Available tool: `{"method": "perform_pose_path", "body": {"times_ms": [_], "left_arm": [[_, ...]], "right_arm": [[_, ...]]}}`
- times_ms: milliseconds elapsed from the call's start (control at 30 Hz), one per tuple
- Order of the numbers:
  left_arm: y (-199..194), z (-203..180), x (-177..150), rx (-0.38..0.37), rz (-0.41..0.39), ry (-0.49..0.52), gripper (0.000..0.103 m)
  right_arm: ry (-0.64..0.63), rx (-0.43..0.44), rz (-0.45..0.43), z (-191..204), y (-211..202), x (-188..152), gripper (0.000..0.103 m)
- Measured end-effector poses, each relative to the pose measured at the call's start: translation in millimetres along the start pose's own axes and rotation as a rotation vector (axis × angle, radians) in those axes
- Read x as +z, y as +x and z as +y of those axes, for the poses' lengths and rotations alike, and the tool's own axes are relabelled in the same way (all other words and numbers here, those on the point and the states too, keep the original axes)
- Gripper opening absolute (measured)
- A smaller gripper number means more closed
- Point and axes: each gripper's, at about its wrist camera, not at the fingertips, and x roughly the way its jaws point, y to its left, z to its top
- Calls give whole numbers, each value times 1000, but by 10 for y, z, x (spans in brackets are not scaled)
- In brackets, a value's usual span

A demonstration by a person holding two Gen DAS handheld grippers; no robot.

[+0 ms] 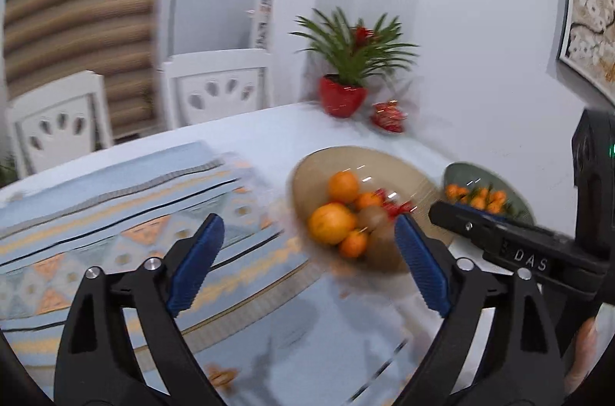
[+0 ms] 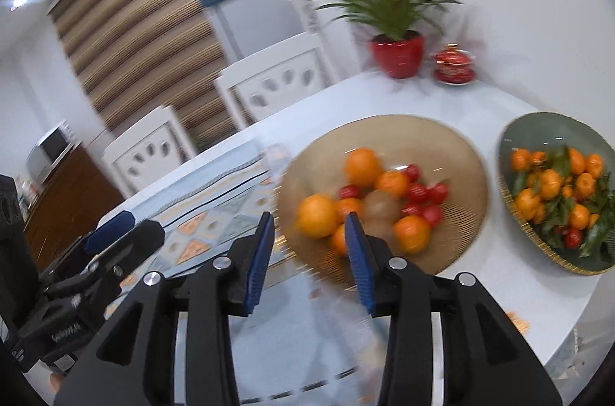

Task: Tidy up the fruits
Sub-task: 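Move both open tools back over the empty tablecloth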

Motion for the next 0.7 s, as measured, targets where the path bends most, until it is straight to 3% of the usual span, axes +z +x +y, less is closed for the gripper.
{"method": "perform_pose_path", "body": {"times_ms": [200, 367, 500, 700], "left_arm": [[-547, 437, -331, 115, -20, -24, 97], [-916, 922, -614, 203, -16, -101, 100], [-1014, 1324, -851, 305, 4, -159, 100], [-949, 1924, -1244, 383, 31, -270, 100]], "right_arm": [[-88, 83, 53, 648, 127, -284, 42], [-164, 128, 84, 1168, 232, -495, 45], [-222, 158, 116, 1583, 420, -728, 47], [-311, 161, 161, 1999, 839, -1160, 48]]}}
